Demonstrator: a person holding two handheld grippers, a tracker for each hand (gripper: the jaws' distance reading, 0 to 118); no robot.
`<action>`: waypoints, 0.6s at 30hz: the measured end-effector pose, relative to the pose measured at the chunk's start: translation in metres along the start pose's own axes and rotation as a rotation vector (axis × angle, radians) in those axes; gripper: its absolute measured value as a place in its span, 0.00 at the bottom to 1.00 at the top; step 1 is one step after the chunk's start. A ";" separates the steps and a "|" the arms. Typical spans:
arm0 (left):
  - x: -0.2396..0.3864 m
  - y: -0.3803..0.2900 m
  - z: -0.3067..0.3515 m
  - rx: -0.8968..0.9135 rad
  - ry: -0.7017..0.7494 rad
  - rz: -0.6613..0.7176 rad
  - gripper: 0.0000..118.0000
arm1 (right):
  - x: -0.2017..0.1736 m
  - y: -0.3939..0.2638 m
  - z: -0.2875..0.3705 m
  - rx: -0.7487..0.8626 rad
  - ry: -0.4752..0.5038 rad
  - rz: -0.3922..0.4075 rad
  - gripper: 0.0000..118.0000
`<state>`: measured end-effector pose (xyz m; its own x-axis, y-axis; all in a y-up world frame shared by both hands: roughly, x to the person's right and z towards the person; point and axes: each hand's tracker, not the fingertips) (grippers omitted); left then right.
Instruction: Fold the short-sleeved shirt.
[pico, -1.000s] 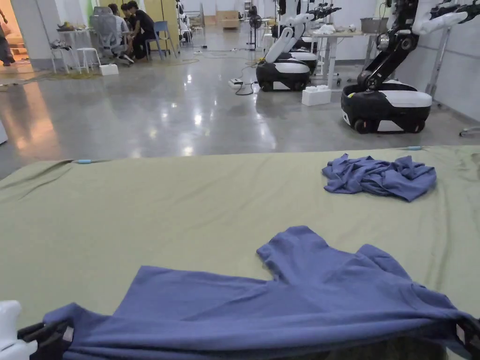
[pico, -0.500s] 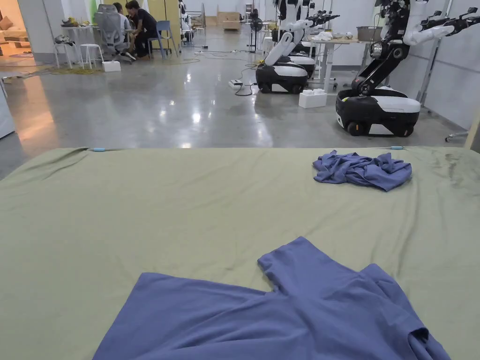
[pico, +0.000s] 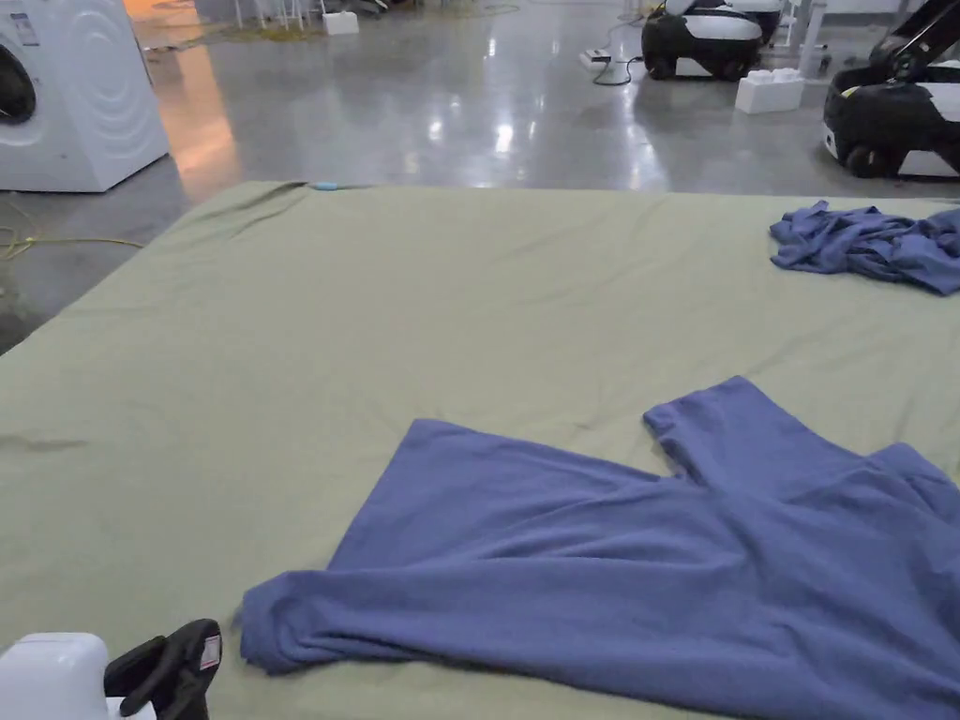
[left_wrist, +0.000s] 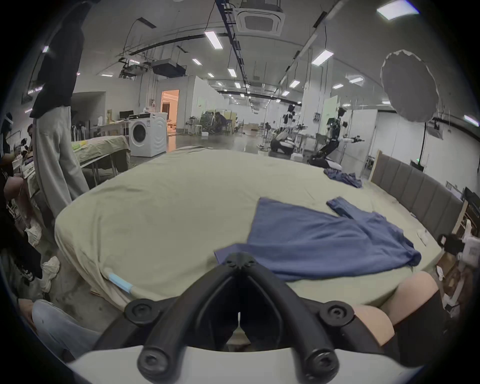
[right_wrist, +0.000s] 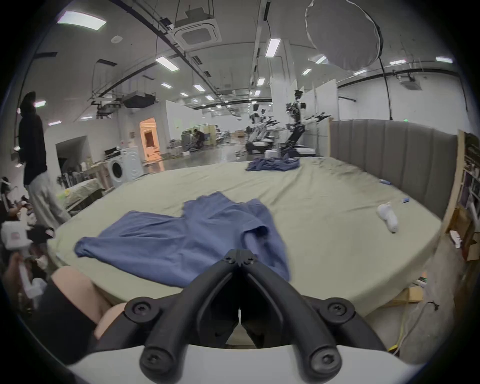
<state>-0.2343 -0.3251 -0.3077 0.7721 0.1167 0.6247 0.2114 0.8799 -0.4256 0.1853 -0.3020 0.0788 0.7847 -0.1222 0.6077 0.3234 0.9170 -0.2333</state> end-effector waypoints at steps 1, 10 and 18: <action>-0.002 0.000 -0.003 -0.045 -0.070 0.014 0.00 | -0.012 -0.005 -0.005 0.009 -0.004 0.016 0.02; -0.033 0.016 -0.096 -0.096 -0.009 0.074 0.90 | -0.040 0.021 -0.022 0.034 0.027 0.134 0.02; -0.037 0.009 -0.162 -0.285 -0.009 0.105 0.72 | -0.040 0.021 -0.026 0.006 0.040 0.133 0.02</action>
<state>-0.1635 -0.3963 -0.4407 0.7933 0.2053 0.5731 0.2917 0.6982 -0.6538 0.1748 -0.2874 0.0302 0.8408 -0.0147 0.5412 0.2124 0.9285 -0.3047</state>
